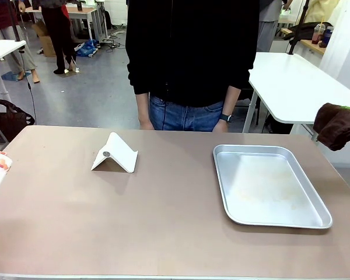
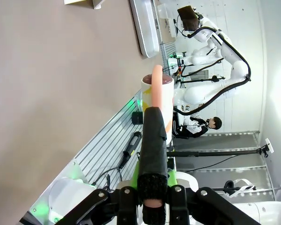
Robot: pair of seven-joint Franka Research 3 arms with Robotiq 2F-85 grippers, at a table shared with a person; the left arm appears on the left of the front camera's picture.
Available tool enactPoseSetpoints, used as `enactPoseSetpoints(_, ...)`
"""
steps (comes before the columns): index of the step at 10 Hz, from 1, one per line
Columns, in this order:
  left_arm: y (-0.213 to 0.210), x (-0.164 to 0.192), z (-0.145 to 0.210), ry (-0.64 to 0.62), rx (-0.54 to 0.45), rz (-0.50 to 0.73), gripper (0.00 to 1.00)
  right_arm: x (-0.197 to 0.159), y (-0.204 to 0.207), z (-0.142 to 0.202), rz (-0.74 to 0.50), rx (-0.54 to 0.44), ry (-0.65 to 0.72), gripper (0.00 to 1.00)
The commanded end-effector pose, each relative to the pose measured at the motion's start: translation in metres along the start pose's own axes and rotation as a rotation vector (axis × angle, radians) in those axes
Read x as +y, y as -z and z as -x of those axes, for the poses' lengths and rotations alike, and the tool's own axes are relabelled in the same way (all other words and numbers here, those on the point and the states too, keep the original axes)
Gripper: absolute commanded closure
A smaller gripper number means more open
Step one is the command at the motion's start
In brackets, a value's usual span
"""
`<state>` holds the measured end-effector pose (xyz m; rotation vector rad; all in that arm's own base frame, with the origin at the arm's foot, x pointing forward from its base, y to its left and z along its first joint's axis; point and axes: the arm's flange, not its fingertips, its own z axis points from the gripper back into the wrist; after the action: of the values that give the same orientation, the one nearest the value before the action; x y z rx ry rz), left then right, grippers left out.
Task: Clean the surface of the table.
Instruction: Return the Lint Roller and towel to their original positions.
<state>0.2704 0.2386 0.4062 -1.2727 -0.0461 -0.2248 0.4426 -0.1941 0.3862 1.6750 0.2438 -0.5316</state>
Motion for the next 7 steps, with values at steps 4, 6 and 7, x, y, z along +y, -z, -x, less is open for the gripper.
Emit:
enactPoseSetpoints(4,0.062,-0.043,-0.086,0.031,0.081,-0.022,0.78,0.015,0.1,0.012,0.135,0.132,-0.089,0.87)
enactPoseSetpoints(6,0.106,-0.076,-0.133,-0.022,0.148,-0.065,0.78,0.003,0.18,0.025,0.302,0.138,-0.13,0.87)
enactPoseSetpoints(7,0.13,-0.095,-0.154,-0.055,0.157,-0.11,0.78,-0.004,0.211,0.035,0.362,0.154,-0.15,0.87)
